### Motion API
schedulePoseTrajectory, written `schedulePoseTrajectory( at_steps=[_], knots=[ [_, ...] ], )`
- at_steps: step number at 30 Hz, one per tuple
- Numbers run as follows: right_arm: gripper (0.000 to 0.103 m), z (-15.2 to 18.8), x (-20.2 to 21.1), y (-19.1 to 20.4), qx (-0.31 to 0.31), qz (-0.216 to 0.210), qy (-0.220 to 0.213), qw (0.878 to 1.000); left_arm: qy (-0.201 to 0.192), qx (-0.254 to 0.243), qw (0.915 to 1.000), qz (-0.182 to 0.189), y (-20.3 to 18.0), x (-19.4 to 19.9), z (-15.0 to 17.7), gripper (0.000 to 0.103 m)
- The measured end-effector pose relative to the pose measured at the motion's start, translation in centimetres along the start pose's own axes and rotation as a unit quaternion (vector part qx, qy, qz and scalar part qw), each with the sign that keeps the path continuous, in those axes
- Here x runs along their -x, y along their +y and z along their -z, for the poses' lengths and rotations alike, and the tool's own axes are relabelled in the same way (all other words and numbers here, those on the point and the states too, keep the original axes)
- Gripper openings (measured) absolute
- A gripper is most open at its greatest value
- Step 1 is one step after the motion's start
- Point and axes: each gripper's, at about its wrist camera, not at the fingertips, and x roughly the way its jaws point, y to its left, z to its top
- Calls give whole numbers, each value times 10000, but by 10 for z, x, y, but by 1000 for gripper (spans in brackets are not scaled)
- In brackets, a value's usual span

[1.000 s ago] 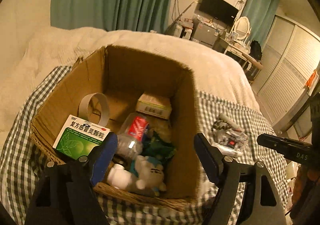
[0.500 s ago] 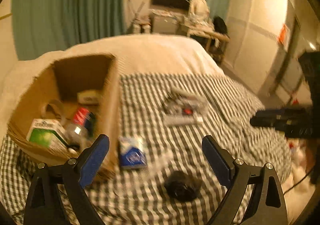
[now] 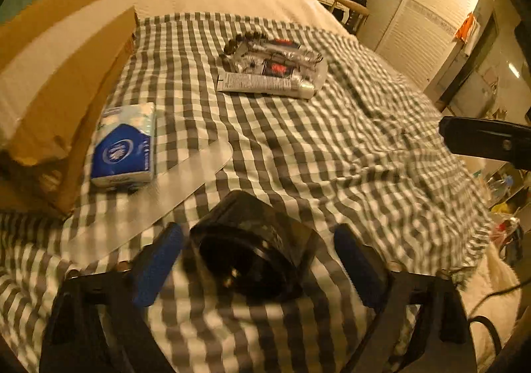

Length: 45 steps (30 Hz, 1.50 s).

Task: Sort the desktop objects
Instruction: 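Grasp the black eyeglass case with the left tool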

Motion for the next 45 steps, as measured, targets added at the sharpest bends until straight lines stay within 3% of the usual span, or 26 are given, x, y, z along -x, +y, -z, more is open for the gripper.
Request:
schedulePoseTrajectory(
  at_steps=[1, 2, 7, 12, 16, 24, 31, 35, 40, 45],
  knots=[
    [51, 0, -2, -2, -22, -18, 18, 10000, -18, -78, 9999, -73, -2, -4, -2, 60],
    [51, 0, -6, -3, -39, -34, 44, 10000, -87, -132, 9998, -91, -4, -7, -6, 58],
    [51, -9, -25, -11, 163, 70, 66, 9998, -468, 211, 9986, 113, 10, -7, -32, 57],
    [51, -37, -51, -27, 157, 8, -18, 9999, -800, 62, 9959, -422, 18, -16, -66, 57],
    [51, -62, -74, -36, 183, -57, -64, 9998, -779, 279, 9945, -635, 33, -25, -83, 57],
    [51, -94, -121, -24, 1083, 91, 33, 9941, -855, 301, 9914, -947, 51, -33, -98, 57],
    [51, -99, -167, -23, 1172, 240, 562, 9912, -746, 538, 9916, -913, 72, -38, -107, 57],
    [28, -95, -172, -19, 1029, 247, 795, 9912, -759, 484, 9920, -882, 70, -37, -103, 57],
    [20, -73, -156, -19, 559, -144, 874, 9945, -751, 526, 9926, -797, 68, -32, -96, 56],
    [20, -55, -138, -23, 297, -202, 952, 9948, -782, 584, 9930, -672, 64, -21, -88, 53]
  ],
)
